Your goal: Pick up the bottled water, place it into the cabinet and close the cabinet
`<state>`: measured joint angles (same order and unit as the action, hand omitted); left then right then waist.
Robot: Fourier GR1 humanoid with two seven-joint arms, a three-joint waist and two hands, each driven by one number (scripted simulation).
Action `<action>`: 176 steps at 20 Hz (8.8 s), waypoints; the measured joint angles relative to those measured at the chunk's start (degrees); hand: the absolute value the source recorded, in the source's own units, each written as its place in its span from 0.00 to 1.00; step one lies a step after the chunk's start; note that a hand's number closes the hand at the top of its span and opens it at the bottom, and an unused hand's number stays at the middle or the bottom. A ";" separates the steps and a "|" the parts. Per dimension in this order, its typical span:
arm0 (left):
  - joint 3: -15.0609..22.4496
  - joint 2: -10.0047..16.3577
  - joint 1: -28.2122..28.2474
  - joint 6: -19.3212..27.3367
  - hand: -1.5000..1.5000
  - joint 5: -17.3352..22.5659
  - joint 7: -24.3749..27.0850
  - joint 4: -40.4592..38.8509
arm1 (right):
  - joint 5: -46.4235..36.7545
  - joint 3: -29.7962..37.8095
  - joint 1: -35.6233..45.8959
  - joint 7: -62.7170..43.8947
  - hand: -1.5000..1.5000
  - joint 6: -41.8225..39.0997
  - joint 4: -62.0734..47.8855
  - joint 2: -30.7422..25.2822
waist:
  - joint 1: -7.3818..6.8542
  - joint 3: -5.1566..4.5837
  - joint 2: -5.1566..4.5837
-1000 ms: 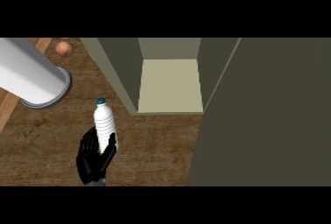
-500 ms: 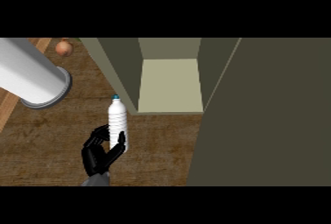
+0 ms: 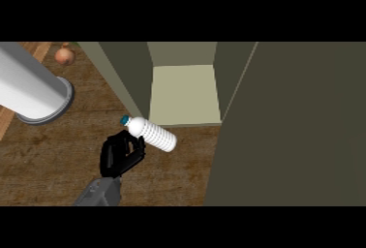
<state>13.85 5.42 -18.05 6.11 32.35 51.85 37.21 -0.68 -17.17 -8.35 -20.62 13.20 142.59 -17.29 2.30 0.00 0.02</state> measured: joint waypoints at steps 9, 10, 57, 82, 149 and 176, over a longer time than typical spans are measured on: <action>3.81 -0.81 -4.51 -9.54 1.00 -1.08 -7.46 3.02 | 3.69 10.71 -5.56 4.59 0.00 -4.88 -0.12 -1.18 | -1.01 0.18 0.20; 3.85 -1.22 -5.70 -9.58 1.00 -0.96 -8.78 3.63 | 4.27 12.28 -5.53 4.61 0.00 -5.65 -0.15 -1.51 | -1.03 0.17 0.20; 14.29 -5.41 -43.98 18.88 1.00 18.72 -17.98 -24.64 | 42.55 46.39 -6.21 9.37 0.00 -29.98 -12.32 -4.82 | 4.67 -0.06 -2.15; 7.22 -4.88 -48.39 14.34 0.00 22.37 -11.90 -34.10 | 43.71 46.98 -4.95 9.86 0.00 -31.98 -14.06 -4.19 | 5.87 -0.14 -3.27; 22.40 5.63 -5.58 -4.18 0.00 15.23 -9.41 16.95 | 45.52 39.76 -6.59 1.53 1.00 -36.06 -8.25 -4.36 | -2.94 -0.04 0.65; 13.66 39.21 25.51 -8.32 0.00 15.83 -6.41 50.12 | 42.09 -1.20 10.05 -5.74 1.00 -21.42 -8.04 -2.77 | -3.67 -0.35 1.35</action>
<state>27.51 44.63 7.46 -2.22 48.17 45.44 87.33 41.41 -18.37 1.70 -26.36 -8.22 134.55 -20.06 -1.37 -0.35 1.37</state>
